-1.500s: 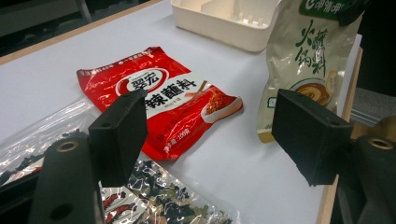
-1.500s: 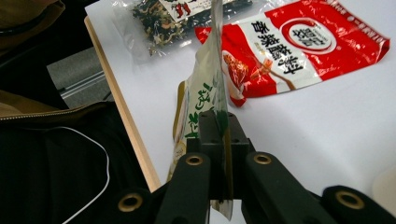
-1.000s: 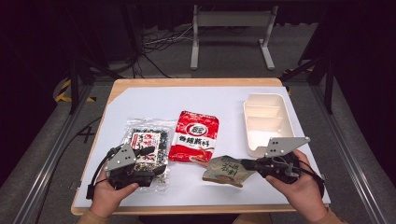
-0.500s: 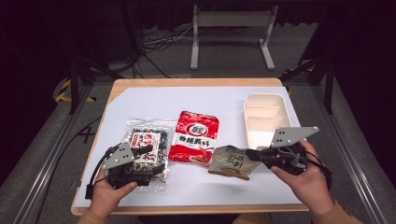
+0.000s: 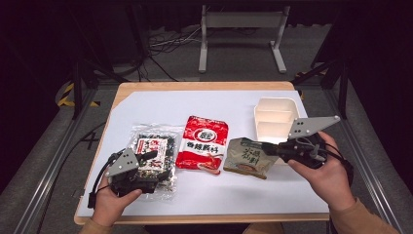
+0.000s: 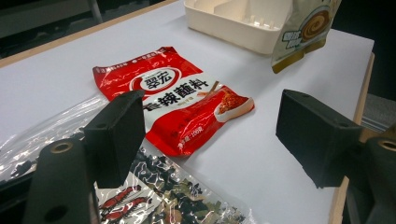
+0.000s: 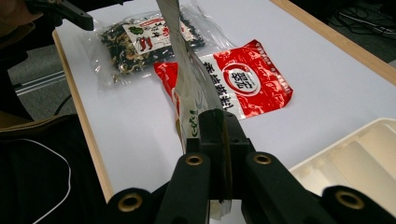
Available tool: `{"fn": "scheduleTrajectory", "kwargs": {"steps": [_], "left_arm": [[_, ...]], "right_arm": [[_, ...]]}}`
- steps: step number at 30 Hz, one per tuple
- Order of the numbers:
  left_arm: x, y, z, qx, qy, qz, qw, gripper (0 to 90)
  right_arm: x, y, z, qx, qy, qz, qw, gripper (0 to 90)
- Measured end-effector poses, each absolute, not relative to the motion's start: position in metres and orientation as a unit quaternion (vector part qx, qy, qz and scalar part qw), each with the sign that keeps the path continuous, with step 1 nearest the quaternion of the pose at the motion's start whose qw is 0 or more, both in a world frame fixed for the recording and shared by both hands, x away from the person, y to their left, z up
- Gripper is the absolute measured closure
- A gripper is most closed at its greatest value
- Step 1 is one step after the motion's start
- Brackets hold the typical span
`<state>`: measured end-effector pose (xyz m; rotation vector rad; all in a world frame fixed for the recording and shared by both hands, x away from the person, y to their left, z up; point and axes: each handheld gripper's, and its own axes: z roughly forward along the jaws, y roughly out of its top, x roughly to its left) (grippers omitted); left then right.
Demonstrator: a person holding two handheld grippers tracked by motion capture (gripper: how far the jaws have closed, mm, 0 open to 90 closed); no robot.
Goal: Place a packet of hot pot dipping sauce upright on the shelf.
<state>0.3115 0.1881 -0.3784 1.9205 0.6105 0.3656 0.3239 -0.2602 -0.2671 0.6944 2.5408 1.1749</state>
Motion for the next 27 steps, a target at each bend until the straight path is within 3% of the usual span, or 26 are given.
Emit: {"fn": "scheduleTrajectory", "kwargs": {"steps": [27], "left_arm": [[0.313, 0.189, -0.381, 0.800, 0.258, 0.155, 0.519, 24.6]], "right_arm": [[0.358, -0.272, -0.228, 0.236, 0.870, 0.397, 0.171, 89.5]]}}
